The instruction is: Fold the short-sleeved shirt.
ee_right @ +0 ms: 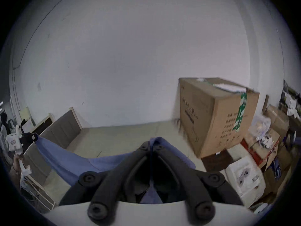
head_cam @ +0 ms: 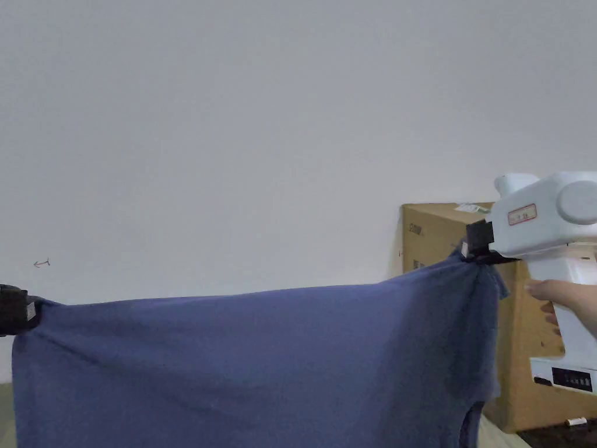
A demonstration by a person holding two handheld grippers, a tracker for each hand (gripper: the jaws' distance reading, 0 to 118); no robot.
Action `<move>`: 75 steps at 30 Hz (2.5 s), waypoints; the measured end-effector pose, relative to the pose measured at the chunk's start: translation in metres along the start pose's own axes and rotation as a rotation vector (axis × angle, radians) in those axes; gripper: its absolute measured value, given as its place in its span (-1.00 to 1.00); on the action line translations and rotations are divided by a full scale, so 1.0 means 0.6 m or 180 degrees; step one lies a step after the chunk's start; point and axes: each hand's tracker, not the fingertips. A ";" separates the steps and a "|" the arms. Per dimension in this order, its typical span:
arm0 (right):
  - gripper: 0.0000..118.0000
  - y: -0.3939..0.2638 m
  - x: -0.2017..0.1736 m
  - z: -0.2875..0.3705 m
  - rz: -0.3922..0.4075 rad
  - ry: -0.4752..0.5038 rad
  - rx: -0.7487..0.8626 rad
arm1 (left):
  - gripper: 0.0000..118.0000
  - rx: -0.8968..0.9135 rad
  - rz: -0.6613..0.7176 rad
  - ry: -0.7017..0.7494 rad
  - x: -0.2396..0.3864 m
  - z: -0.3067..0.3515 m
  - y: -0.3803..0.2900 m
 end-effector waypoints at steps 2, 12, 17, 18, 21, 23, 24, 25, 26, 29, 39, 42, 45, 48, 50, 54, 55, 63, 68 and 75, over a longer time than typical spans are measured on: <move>-1.00 0.029 -0.013 0.002 0.0049 -0.0021 0.0052 | -1.00 0.0036 0.0051 0.0014 -0.004 -0.007 0.017; -1.00 0.154 -0.041 -0.081 0.0220 -0.0223 0.0241 | -1.00 0.0275 0.0397 0.0171 -0.019 -0.086 0.069; -1.00 0.203 -0.060 -0.146 0.0272 -0.0281 0.0361 | -1.00 0.0335 0.0447 0.0234 -0.031 -0.150 0.096; -1.00 0.211 -0.066 -0.159 0.0288 -0.0297 0.0391 | -1.00 0.0365 0.0468 0.0236 -0.035 -0.161 0.103; -1.00 0.231 -0.077 -0.200 0.0302 -0.0334 0.0496 | -1.00 0.0480 0.0520 0.0298 -0.045 -0.194 0.117; -1.00 0.241 -0.083 -0.225 0.0281 -0.0321 0.0569 | -1.00 0.0579 0.0474 0.0394 -0.055 -0.218 0.130; -1.00 0.244 -0.085 -0.237 0.0262 -0.0338 0.0602 | -1.00 0.0662 0.0438 0.0447 -0.057 -0.227 0.133; -1.00 0.246 -0.088 -0.248 0.0248 -0.0352 0.0624 | -1.00 0.0736 0.0406 0.0515 -0.059 -0.234 0.136; -1.00 0.247 -0.092 -0.259 0.0241 -0.0358 0.0669 | -1.00 0.0809 0.0399 0.0551 -0.058 -0.238 0.139; -1.00 0.235 -0.103 -0.289 0.0293 -0.0367 0.0790 | -1.00 0.0973 0.0442 0.0633 -0.065 -0.261 0.138; -1.00 -0.098 -0.064 -0.449 0.0222 -0.0243 -0.0131 | -1.00 -0.0022 0.0763 0.0618 -0.090 -0.382 -0.104; -1.00 -0.286 -0.024 -0.473 0.0045 -0.0175 -0.0866 | -1.00 -0.0658 0.0715 0.0515 -0.091 -0.394 -0.255; -1.00 -0.463 0.021 -0.458 0.0093 -0.0105 -0.1570 | -1.00 -0.1260 0.0698 0.0351 -0.088 -0.368 -0.408; -1.00 -0.582 0.052 -0.385 -0.0004 0.0049 -0.1940 | -1.00 -0.1585 0.1077 0.0271 -0.101 -0.295 -0.529; -1.00 -0.625 0.071 -0.327 -0.0091 0.0195 -0.2049 | -1.00 -0.1776 0.0961 0.0324 -0.105 -0.240 -0.580; -1.00 -0.685 0.096 -0.201 0.0008 0.0229 -0.2199 | -1.00 -0.1970 0.0806 0.0251 -0.097 -0.130 -0.644; -1.00 -0.696 0.102 -0.176 0.0016 0.0272 -0.2248 | -1.00 -0.1970 0.0903 0.0166 -0.095 -0.105 -0.654; -1.00 -0.794 0.127 -0.021 -0.0078 0.0258 -0.2534 | -1.00 -0.2108 0.0955 0.0204 -0.076 0.017 -0.725; -1.00 -0.800 0.113 -0.010 -0.0125 0.0237 -0.2517 | -1.00 -0.2121 0.0847 0.0219 -0.076 0.029 -0.727; -0.52 -0.797 0.090 -0.025 -0.0093 0.0117 -0.2589 | -0.24 -0.2190 0.1092 0.0092 -0.070 0.037 -0.735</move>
